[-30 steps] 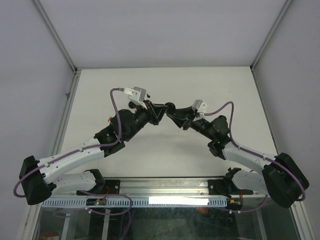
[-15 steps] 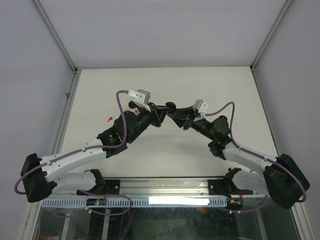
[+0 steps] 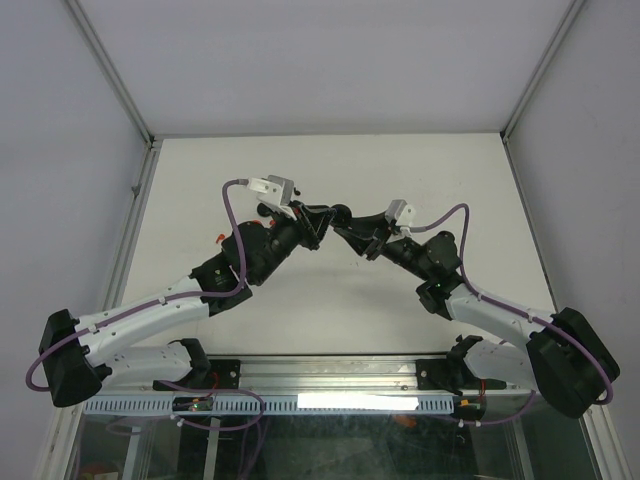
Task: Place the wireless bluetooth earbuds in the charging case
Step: Place the earbud in the charging case.
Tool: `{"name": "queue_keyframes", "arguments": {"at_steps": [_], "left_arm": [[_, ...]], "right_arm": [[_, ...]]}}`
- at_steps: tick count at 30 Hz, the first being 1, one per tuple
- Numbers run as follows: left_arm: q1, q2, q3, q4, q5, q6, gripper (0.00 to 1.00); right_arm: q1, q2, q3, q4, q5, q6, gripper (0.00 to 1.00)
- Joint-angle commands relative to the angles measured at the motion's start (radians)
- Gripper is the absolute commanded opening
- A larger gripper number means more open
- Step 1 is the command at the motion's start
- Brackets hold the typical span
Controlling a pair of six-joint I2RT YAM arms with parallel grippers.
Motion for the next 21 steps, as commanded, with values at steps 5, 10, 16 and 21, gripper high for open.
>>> {"name": "queue_keyframes", "arguments": {"at_steps": [5, 10, 16, 21], "left_arm": [[-0.01, 0.014, 0.051, 0.043, -0.014, 0.022, 0.07], [-0.01, 0.03, 0.058, 0.036, 0.006, 0.013, 0.07], [-0.01, 0.047, 0.068, 0.005, 0.013, 0.012, 0.07], [-0.013, 0.051, 0.068, -0.024, 0.0, 0.016, 0.08]], "right_arm": [[0.005, -0.024, 0.012, 0.036, 0.0, -0.019, 0.0], [0.006, -0.026, 0.013, 0.036, 0.0, -0.019, 0.0], [0.005, -0.033, 0.014, 0.036, 0.0, -0.019, 0.0], [0.005, -0.04, 0.017, 0.033, 0.001, -0.021, 0.0]]}}
